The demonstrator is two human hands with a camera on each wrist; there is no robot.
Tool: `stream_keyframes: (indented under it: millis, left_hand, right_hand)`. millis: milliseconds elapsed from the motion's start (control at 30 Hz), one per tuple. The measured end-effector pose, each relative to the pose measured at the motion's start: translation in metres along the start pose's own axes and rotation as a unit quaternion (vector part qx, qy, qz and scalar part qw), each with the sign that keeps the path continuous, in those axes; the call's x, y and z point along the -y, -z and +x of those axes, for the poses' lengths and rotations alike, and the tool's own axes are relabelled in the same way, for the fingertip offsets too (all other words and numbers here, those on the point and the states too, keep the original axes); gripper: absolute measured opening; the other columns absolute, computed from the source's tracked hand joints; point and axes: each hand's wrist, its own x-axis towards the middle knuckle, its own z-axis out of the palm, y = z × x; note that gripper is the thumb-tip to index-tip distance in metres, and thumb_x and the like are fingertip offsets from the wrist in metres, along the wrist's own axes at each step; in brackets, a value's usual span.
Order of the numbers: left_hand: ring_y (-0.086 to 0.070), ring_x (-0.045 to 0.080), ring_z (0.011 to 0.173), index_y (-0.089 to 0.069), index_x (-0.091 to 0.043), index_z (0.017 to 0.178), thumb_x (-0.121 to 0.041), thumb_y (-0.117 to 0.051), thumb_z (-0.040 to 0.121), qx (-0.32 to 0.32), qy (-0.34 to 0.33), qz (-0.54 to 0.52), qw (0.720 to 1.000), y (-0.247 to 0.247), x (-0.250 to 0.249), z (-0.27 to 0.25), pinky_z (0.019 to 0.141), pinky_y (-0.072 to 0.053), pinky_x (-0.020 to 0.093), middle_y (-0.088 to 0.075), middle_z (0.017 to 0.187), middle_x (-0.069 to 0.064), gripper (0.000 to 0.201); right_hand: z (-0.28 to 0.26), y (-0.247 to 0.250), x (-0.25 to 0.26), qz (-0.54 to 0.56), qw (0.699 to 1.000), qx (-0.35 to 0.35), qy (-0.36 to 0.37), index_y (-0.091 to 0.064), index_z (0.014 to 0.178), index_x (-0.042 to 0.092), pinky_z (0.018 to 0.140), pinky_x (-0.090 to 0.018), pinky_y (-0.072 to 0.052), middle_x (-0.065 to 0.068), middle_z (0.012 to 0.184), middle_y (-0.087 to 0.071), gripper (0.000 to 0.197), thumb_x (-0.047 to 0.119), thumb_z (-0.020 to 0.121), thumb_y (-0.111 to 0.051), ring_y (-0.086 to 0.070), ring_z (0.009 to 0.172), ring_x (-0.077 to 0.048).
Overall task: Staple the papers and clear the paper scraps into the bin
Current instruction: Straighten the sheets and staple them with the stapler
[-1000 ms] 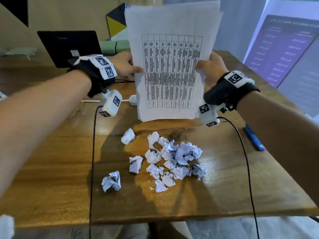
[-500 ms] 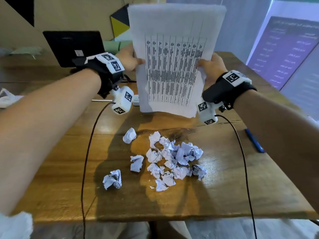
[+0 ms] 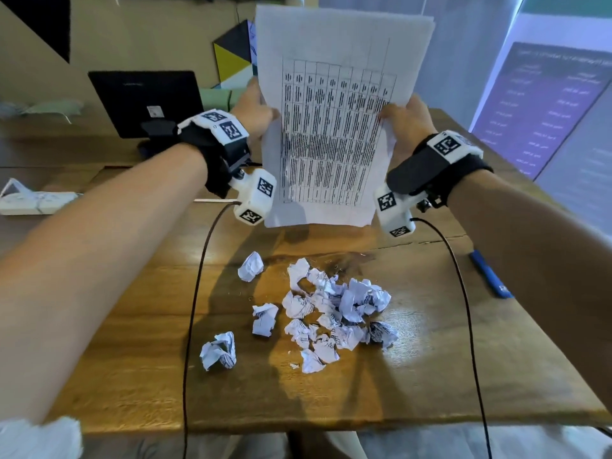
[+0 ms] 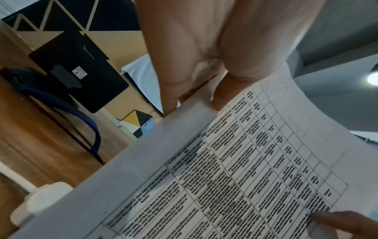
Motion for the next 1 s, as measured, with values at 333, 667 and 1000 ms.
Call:
stream_keyframes:
  millis: [333, 667, 1000]
  left_hand:
    - [-0.044, 0.031, 0.131, -0.036, 0.000, 0.137, 0.011, -0.045, 0.089, -0.008, -0.019, -0.024, 0.999, -0.015, 0.005, -0.023, 0.107, -0.039, 0.043, -0.046, 0.141, 0.017, 0.050]
    - [-0.045, 0.019, 0.112, -0.027, -0.006, 0.125, 0.009, -0.044, 0.091, -0.069, -0.058, -0.040, 0.995, -0.006, -0.010, -0.009, 0.091, -0.040, 0.029, -0.045, 0.136, 0.014, 0.041]
    - [-0.045, 0.031, 0.126, -0.026, 0.000, 0.137, 0.005, -0.041, 0.091, -0.025, -0.012, -0.042, 0.999, -0.014, -0.005, -0.004, 0.104, -0.040, 0.043, -0.045, 0.138, 0.017, 0.049]
  right_hand:
    - [-0.007, -0.005, -0.010, -0.060, 0.998, 0.005, -0.006, -0.054, 0.123, 0.001, 0.090, -0.035, -0.051, -0.011, 0.113, -0.065, 0.037, 0.002, 0.086, -0.050, -0.061, 0.101, -0.023]
    - [-0.001, -0.003, 0.005, -0.005, 1.000, -0.014, 0.027, -0.059, 0.102, 0.011, 0.088, -0.048, -0.055, -0.011, 0.104, -0.069, 0.029, 0.006, 0.075, -0.051, -0.066, 0.097, -0.028]
    - [-0.003, -0.004, -0.005, -0.074, 0.997, -0.031, 0.011, -0.057, 0.114, -0.002, 0.093, -0.046, -0.052, -0.020, 0.114, -0.065, 0.032, 0.007, 0.084, -0.052, -0.063, 0.105, -0.033]
